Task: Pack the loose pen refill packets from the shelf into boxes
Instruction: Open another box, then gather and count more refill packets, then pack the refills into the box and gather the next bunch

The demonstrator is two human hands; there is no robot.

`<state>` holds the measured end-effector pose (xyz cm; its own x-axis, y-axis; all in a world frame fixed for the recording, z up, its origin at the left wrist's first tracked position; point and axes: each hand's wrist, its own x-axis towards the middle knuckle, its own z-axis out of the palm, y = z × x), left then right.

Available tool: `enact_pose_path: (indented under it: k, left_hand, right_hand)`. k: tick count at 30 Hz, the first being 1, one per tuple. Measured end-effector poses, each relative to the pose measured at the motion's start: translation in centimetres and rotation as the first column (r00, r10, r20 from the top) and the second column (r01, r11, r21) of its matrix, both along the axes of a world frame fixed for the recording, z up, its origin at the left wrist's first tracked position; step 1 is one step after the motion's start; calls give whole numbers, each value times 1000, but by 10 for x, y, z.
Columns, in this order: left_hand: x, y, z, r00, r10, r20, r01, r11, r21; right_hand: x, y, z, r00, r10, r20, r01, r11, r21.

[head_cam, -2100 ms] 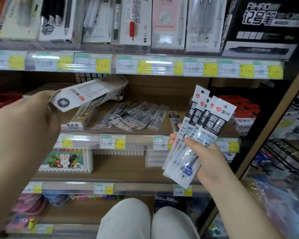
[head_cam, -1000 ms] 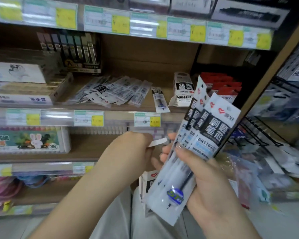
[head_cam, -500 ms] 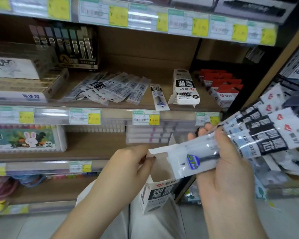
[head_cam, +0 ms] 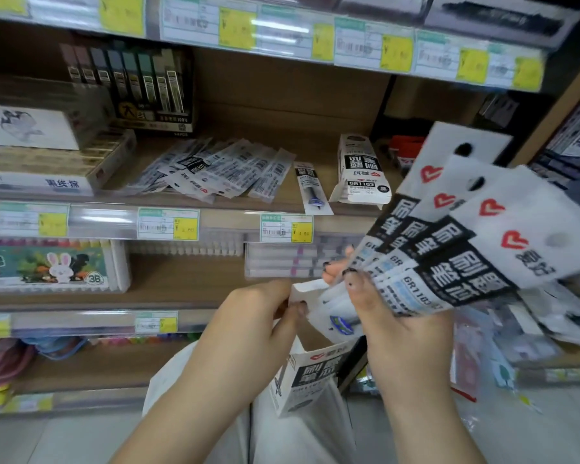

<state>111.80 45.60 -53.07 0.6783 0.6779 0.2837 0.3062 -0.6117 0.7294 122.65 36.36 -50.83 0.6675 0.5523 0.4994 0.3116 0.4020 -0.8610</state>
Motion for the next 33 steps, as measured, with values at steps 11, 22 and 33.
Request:
enact_pose_path:
  k: [11, 22, 33]
  left_hand:
    - [0, -1, 0, 999, -29, 38, 32, 997, -76]
    - [1, 1, -3, 999, 7, 51, -4, 997, -73]
    - [-15, 8, 22, 984, 106, 145, -123, 985, 119]
  right_hand:
    - [8, 1, -10, 969, 238, 65, -212, 938, -274]
    - [24, -5, -1, 948, 318, 0, -304, 907, -292]
    - [25, -6, 5, 945, 327, -4, -314, 904, -288]
